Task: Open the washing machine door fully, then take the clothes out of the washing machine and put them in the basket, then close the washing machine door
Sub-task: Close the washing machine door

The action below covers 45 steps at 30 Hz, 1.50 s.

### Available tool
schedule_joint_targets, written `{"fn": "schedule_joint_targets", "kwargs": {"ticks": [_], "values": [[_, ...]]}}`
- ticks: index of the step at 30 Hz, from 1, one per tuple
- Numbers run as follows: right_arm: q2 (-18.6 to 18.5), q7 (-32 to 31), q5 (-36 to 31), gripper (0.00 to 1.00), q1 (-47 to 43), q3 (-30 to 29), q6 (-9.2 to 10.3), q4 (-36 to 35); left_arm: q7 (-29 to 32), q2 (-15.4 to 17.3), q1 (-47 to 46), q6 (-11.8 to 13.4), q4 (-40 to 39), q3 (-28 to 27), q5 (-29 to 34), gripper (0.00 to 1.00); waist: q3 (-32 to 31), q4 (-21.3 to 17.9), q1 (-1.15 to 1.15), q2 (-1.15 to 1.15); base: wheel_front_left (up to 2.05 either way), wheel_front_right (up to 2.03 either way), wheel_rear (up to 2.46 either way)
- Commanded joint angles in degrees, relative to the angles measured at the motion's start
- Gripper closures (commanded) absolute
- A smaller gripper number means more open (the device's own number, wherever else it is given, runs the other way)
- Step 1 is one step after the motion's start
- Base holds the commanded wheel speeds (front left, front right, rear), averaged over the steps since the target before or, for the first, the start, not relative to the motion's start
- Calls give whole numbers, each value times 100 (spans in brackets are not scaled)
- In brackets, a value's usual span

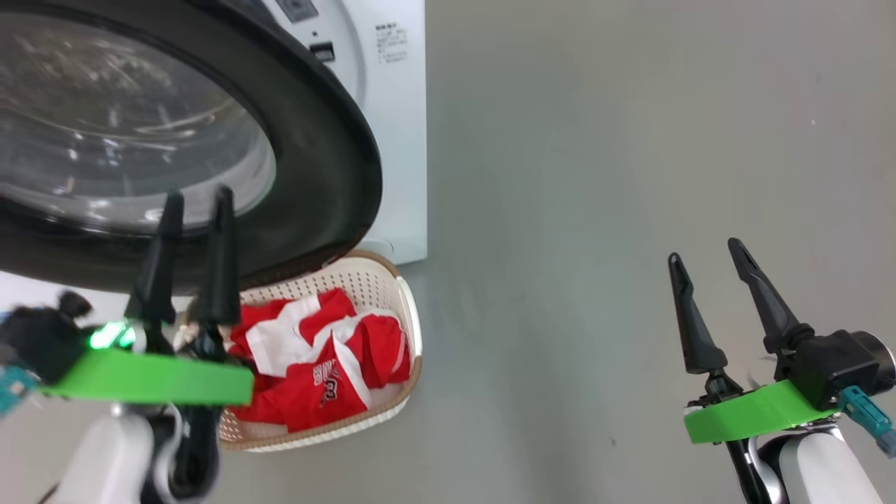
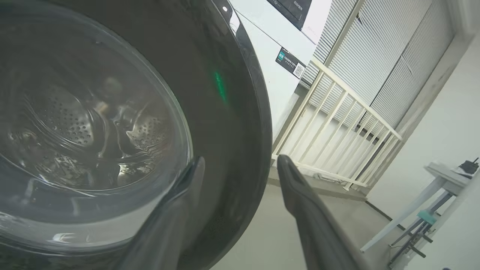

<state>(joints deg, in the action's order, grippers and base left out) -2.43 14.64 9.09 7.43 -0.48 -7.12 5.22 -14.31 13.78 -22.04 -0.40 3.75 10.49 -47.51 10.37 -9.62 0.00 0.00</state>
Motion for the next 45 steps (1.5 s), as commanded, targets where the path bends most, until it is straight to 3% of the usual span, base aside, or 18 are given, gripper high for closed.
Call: {"fn": "schedule_joint_targets", "kwargs": {"ticks": [1,8,14,26,45], "values": [[-44,36,24,0,3,75,-36,-164,-63,207,85,92,-216,-158,368,0,-206,79,0,0,0,0,0],[-44,36,24,0,-237,-7,-36,-252,-67,215,786,339,-522,-227,1694,0,-506,86,0,0,0,0,0],[-44,36,4,0,-518,-29,-36,-326,-68,119,1342,540,-587,-332,2186,0,-728,109,0,0,0,0,0],[-44,36,-169,0,-882,76,-36,-401,-68,-119,2122,634,-405,-493,2548,0,-1017,180,0,0,0,0,0],[-44,36,-134,0,-1042,92,-36,-527,-69,-290,2172,467,-232,-559,2687,0,-1028,322,0,0,0,0,0]]}}
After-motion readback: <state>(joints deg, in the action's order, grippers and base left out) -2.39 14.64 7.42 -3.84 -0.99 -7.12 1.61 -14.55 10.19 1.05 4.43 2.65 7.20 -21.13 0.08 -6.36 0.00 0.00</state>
